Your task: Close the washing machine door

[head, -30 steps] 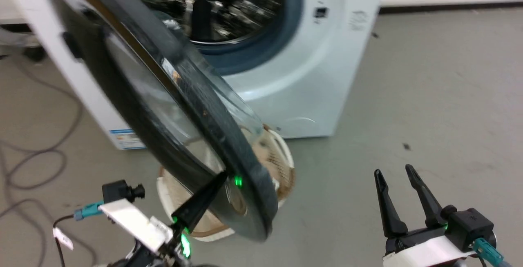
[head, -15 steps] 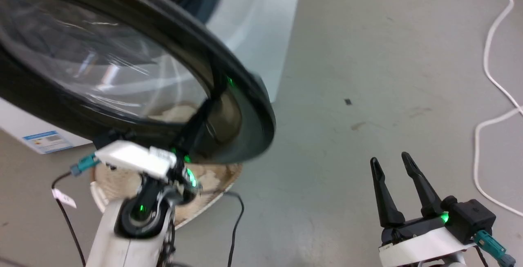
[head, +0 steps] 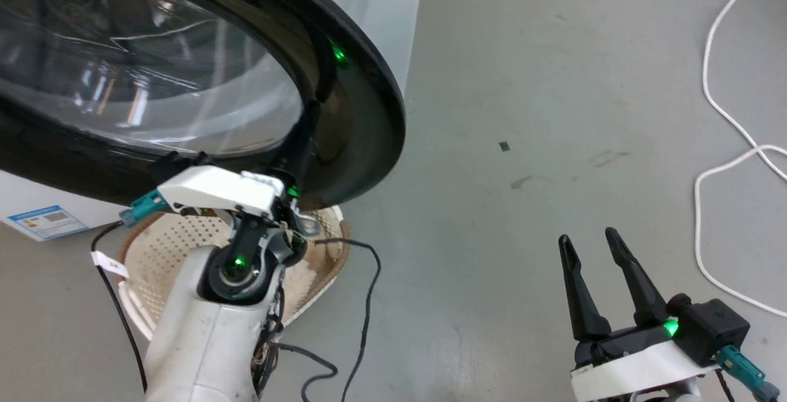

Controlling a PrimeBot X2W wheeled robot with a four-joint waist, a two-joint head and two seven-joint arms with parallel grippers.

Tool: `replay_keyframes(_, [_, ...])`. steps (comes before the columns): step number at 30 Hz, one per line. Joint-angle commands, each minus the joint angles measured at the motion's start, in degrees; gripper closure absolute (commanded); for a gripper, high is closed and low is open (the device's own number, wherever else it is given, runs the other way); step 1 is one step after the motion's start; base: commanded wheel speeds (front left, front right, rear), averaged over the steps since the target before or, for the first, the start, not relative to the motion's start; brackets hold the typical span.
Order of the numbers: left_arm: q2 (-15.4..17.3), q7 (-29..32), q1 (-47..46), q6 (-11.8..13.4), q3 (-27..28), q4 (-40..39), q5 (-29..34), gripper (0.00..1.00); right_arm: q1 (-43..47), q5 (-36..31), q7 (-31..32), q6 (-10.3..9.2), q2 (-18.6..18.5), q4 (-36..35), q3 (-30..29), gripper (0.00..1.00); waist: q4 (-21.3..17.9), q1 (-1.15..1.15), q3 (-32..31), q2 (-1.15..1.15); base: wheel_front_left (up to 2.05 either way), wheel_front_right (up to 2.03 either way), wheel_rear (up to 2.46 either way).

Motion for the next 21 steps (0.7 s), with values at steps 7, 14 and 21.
replay_keyframes(7, [5.7, 0.8, 6.9, -2.1, -7.8, -2.3, 10.9, 1.0, -0.1, -0.6, -0.2, 0.03, 0.1, 0.2, -0.7, 0.0, 4.5, 0.0, -4.0, 0.0, 0.0, 0.0, 0.0])
replay_keyframes(14, [16.5, -2.0, 15.0, -2.2, -18.0, -9.6, 27.1, 1.0, 1.1, -1.3, -0.2, 0.03, 0.1, 1.2, -1.4, 0.0, 10.3, 0.0, -8.5, 0.0, 0.0, 0.0, 0.0])
replay_keyframes(21, [23.8, -12.3, 17.2, 0.0, -19.8, -11.6, 42.7, 1.0, 2.2, -2.0, -0.2, 0.03, 0.1, 2.2, -1.3, 0.0, 15.9, 0.0, -12.1, 0.0, 0.0, 0.0, 0.0])
